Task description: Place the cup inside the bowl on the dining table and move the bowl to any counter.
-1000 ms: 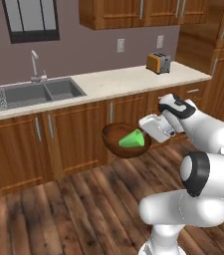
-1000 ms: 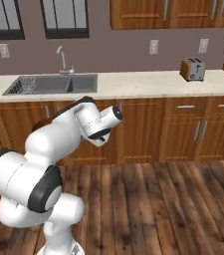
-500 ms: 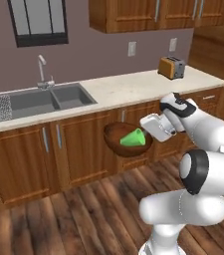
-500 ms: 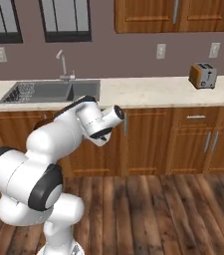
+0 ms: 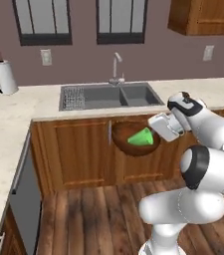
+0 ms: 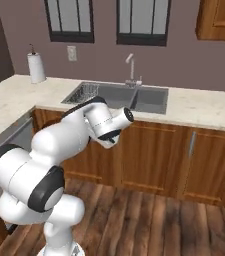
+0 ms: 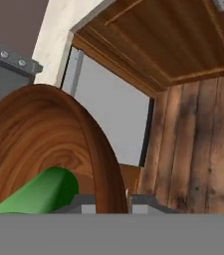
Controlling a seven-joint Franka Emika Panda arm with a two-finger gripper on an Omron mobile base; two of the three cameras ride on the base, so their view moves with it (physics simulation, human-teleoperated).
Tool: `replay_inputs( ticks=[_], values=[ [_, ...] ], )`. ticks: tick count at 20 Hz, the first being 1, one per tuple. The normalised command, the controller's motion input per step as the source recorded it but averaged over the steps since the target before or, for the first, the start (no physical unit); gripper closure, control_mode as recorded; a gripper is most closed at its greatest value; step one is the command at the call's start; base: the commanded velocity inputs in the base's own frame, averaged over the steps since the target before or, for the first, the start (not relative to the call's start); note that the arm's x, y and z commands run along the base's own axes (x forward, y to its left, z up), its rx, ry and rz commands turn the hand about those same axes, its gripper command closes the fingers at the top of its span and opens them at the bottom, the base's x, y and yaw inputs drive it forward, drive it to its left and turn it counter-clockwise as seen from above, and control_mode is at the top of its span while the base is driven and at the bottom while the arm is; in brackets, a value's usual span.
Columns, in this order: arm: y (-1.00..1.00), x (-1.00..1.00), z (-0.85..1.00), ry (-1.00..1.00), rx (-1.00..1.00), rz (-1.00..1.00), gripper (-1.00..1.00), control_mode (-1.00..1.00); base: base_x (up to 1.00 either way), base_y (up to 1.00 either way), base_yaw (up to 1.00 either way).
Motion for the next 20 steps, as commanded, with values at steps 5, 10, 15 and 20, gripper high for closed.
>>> replay_inputs(
  ticks=[5,10,15,20],
  values=[
    [0.00,0.00,0.00,0.00,0.00,0.00,1.00,1.00,0.31,0.66,0.68],
    [0.00,0.00,0.00,0.00,0.00,0.00,1.00,1.00,0.29,0.60,0.69],
    [0.00,0.00,0.00,0.00,0.00,0.00,1.00,1.00,0.27,0.42,0.66],
    [0.00,0.00,0.00,0.00,0.00,0.00,1.00,1.00,0.16,0.21,0.52]
  ],
)
